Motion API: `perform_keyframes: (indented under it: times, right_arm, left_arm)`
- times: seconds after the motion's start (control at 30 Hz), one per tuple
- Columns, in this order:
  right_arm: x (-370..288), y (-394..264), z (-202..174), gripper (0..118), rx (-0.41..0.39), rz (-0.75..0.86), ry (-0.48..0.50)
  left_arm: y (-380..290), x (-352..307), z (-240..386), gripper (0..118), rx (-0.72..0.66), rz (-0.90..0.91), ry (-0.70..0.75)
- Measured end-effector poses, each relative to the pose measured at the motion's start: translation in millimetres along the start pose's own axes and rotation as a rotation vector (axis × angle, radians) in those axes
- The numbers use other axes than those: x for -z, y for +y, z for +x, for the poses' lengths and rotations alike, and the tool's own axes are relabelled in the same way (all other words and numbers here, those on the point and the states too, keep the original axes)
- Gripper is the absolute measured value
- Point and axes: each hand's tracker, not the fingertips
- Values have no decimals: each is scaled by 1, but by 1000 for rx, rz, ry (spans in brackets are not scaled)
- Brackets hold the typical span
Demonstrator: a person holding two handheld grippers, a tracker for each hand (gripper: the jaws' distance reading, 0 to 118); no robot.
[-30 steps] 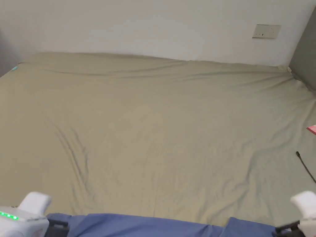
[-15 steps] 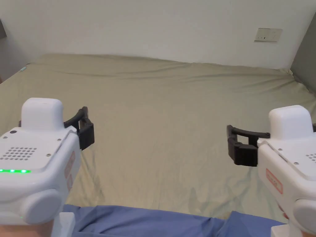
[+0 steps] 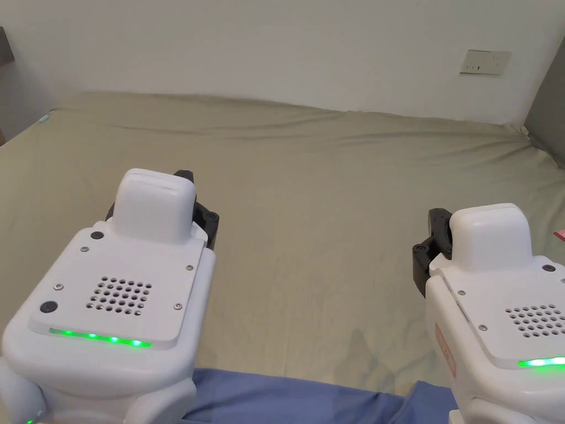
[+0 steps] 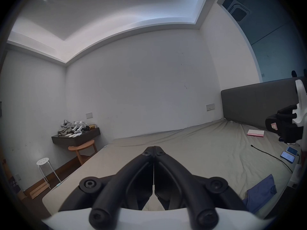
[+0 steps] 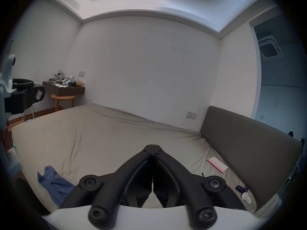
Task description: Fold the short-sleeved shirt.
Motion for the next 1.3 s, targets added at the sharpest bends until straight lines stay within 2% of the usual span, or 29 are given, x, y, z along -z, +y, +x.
perform_keyframes:
  times: [0.17, 0.27, 0.4, 0.5, 0.53, 0.57, 0.6, 0.63, 0.67, 0.7, 0.8, 0.9, 1.03, 1.1, 1.2, 1.23, 1.3]
  right_arm:
    - [3, -1, 5, 2, -14, 2, -21]
    - [8, -7, 8, 2, -13, -14, -15]
    - [15, -26, 13, 2, -32, -71, -6]
    - [22, -40, 21, 2, 18, -160, 52]
    - [24, -44, 23, 2, 30, -177, 63]
    - [25, -48, 25, 2, 26, -185, 63]
    - [27, -53, 26, 2, 15, -193, 61]
    - [29, -57, 26, 2, 4, -205, 62]
    - [30, -60, 27, 2, -3, -217, 66]
    - [32, -63, 28, 2, -5, -229, 70]
    - [34, -70, 30, 2, -10, -260, 76]
    - [36, -73, 32, 2, -4, -277, 83]
    - [42, -68, 32, 2, 30, -292, 86]
    - [43, -64, 31, 2, 58, -291, 102]
    - [43, -59, 23, 2, 48, -283, 116]
    - [42, -58, 21, 2, 40, -280, 125]
    - [43, -56, 17, 2, 37, -279, 142]
  left_arm:
    - [-6, 11, 3, 0, 17, -30, -28]
    - [-18, 25, -1, 0, -22, -124, -89]
    - [-77, 61, -26, 0, -126, -412, -205]
    - [-154, 83, -62, 0, -339, -690, -408]
    - [-175, 84, -73, 7, -423, -740, -450]
    - [-198, 83, -84, 26, -477, -790, -437]
    - [-215, 82, -93, 52, -491, -832, -415]
    - [-227, 77, -103, 86, -506, -863, -399]
    - [-237, 74, -113, 102, -530, -861, -381]
    - [-246, 71, -125, 111, -581, -864, -374]
    - [-272, 64, -163, 113, -733, -891, -358]
    - [-295, 63, -191, 115, -783, -955, -311]
    - [-326, 60, -207, 116, -949, -1030, -439]
    - [-326, 59, -208, 116, -989, -963, -482]
    - [-331, 63, -205, 116, -1137, -973, -531]
    - [-332, 64, -202, 114, -1167, -960, -553]
    - [-340, 69, -188, 103, -1296, -999, -655]
